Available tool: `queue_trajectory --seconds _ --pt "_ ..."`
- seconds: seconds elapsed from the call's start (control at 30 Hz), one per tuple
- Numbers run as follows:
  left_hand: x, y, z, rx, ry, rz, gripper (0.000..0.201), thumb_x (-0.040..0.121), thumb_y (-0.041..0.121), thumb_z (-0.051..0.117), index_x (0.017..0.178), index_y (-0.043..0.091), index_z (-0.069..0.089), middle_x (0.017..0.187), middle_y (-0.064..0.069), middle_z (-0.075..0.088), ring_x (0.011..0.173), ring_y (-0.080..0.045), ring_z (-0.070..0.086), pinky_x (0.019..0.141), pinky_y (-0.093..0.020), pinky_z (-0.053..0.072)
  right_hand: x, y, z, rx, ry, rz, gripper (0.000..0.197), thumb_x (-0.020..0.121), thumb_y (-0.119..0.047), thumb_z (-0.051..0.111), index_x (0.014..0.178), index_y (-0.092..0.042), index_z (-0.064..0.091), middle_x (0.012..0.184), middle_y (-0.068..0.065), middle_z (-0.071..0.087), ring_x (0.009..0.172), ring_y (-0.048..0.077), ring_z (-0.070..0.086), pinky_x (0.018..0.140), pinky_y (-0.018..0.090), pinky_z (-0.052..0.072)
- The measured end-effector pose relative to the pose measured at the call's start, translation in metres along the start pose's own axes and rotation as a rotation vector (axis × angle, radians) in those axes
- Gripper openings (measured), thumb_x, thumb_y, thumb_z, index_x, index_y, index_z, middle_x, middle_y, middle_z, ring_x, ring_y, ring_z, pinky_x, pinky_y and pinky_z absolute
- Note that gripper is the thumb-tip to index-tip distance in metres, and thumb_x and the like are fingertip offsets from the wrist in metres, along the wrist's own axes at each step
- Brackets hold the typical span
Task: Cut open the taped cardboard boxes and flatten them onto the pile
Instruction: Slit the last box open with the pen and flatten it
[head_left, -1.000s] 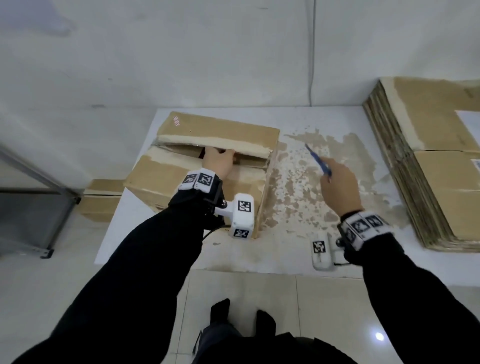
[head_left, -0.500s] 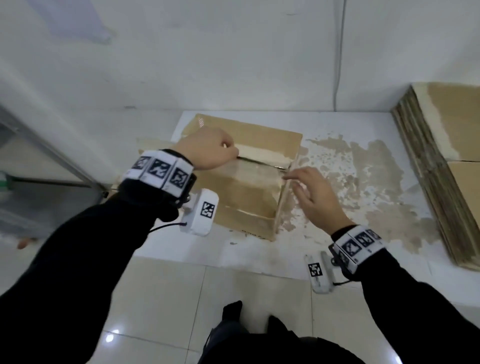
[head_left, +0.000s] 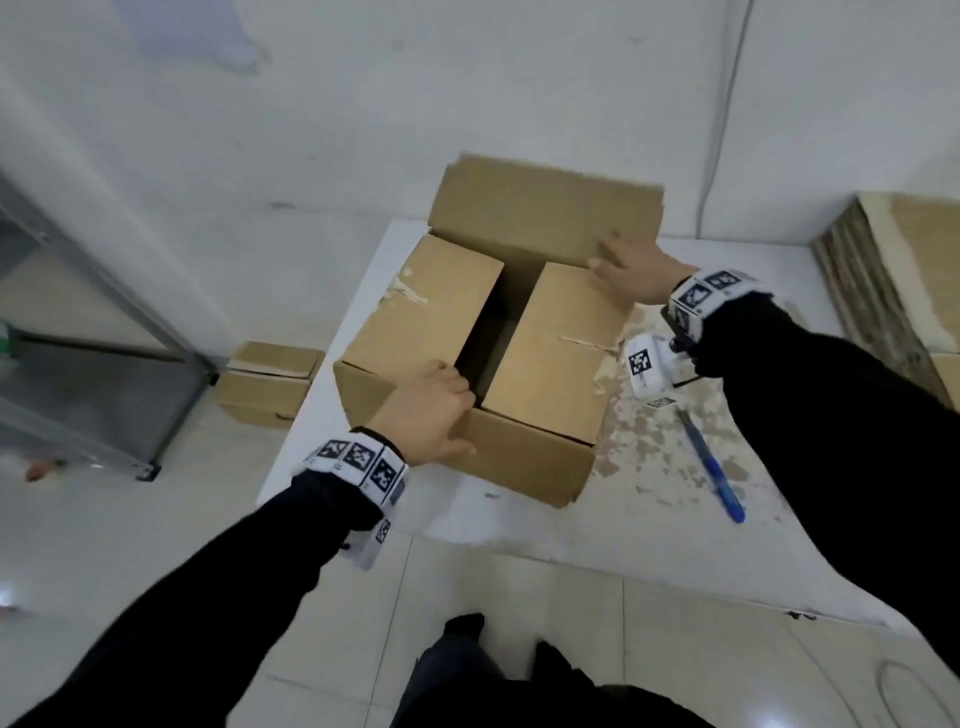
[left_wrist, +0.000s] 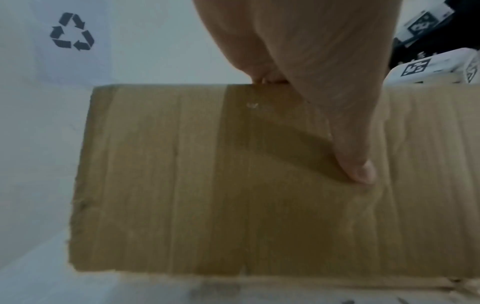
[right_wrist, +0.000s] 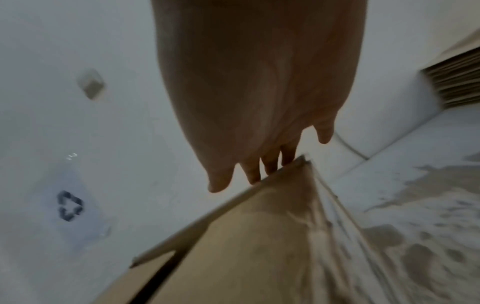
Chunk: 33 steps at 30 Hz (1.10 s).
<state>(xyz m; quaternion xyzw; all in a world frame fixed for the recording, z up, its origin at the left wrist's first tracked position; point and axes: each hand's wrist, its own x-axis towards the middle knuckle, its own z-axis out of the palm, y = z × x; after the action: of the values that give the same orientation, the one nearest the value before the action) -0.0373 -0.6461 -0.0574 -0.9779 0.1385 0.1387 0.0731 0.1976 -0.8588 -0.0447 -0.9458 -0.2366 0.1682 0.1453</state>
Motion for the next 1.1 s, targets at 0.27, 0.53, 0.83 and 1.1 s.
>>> queue_trajectory --seconds 0.27,0.53,0.83,1.1 --pt "0.014 -0.004 -0.004 0.229 0.012 0.07 0.048 0.087 0.059 0.051 0.099 0.016 0.069 0.1 -0.004 0.062 0.102 -0.025 0.051 0.108 -0.043 0.02 0.001 -0.094 0.032 -0.312 -0.218 -0.062 0.07 0.094 -0.063 0.023 0.136 -0.012 0.047 0.145 0.008 0.041 0.135 0.027 0.035 0.108 0.047 0.025" --pt "-0.003 -0.02 0.005 0.277 0.121 0.031 0.077 0.085 0.074 0.036 0.127 0.011 0.048 0.133 -0.011 0.047 0.131 -0.03 0.033 0.112 -0.049 0.013 -0.102 -0.089 -0.037 -0.64 0.209 0.022 0.053 0.096 -0.046 0.031 0.1 -0.007 0.066 0.114 0.016 0.06 0.111 0.03 0.051 0.094 0.041 0.038" --pt "-0.052 -0.142 0.017 -0.057 0.274 -0.377 0.074 0.08 0.072 0.023 0.118 0.019 0.058 0.117 -0.008 0.061 0.109 -0.029 0.056 0.107 -0.052 0.015 -0.141 -0.049 0.044 0.053 -0.103 0.66 0.095 0.08 -0.079 0.021 0.138 -0.008 0.044 0.142 0.015 0.045 0.126 0.034 0.045 0.098 0.044 0.042" --pt "-0.01 -0.186 0.015 -0.628 -0.051 -0.2 0.06 0.092 0.043 0.056 0.139 0.011 0.035 0.142 -0.012 0.047 0.127 -0.025 0.049 0.102 -0.036 0.04 -0.129 -0.063 0.073 0.873 0.278 0.634 0.025 0.094 -0.005 0.04 0.113 0.009 0.051 0.106 0.025 0.059 0.084 0.038 0.061 0.056 0.042 0.056"
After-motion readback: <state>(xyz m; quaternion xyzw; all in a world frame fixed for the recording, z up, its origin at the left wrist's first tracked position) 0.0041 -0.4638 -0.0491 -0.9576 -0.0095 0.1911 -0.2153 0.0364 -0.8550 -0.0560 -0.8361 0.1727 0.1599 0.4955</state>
